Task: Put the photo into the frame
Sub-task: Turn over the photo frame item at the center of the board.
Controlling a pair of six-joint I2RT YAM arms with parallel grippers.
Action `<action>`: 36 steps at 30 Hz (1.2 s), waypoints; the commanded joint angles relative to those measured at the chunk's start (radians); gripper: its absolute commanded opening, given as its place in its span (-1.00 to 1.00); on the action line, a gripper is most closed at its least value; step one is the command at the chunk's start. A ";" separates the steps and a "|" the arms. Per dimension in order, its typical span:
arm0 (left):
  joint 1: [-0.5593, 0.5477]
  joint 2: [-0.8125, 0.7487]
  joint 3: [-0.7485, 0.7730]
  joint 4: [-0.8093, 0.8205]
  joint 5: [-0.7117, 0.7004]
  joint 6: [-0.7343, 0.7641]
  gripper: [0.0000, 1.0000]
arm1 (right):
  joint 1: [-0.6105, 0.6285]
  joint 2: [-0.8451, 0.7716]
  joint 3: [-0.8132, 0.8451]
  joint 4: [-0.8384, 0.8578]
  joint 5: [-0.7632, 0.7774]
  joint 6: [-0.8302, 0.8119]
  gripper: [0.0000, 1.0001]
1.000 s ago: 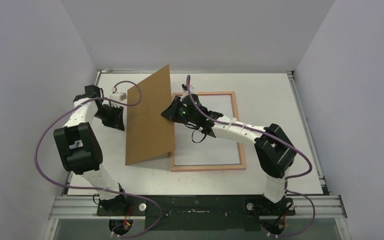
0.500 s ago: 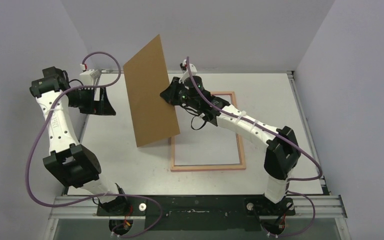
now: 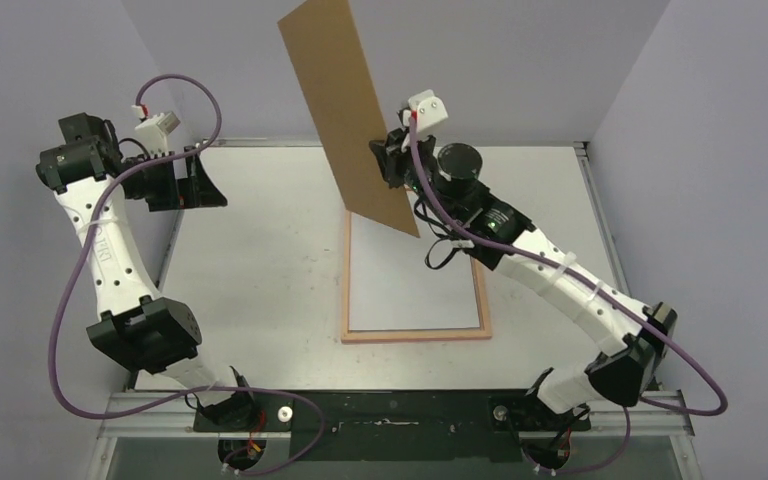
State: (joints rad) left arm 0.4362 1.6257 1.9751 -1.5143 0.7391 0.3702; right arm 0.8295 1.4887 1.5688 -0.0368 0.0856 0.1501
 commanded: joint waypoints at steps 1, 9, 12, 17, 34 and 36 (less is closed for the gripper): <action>0.011 0.034 0.149 0.020 0.050 -0.082 0.91 | 0.078 -0.148 -0.148 0.249 0.062 -0.403 -0.89; 0.038 0.078 0.276 0.027 0.108 -0.169 0.93 | 0.161 -0.305 -0.254 0.202 0.088 -0.751 -0.89; 0.057 0.107 0.382 0.017 0.129 -0.210 0.93 | 0.203 -0.363 -0.295 0.165 0.091 -0.864 -0.89; 0.118 0.132 0.455 0.079 0.189 -0.322 0.93 | 0.312 -0.443 -0.333 0.045 0.119 -1.049 -0.90; -0.059 0.157 0.499 0.049 0.277 -0.199 0.93 | 0.842 -0.388 -0.560 0.046 0.735 -1.654 -0.90; -0.154 0.138 0.404 0.011 0.225 -0.122 0.93 | 0.845 -0.405 -0.605 0.120 0.737 -1.732 -0.90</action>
State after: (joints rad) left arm 0.4347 1.7695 2.4752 -1.3834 1.0061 0.0555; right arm 1.6596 1.1385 1.0019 -0.1577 0.6285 -1.3281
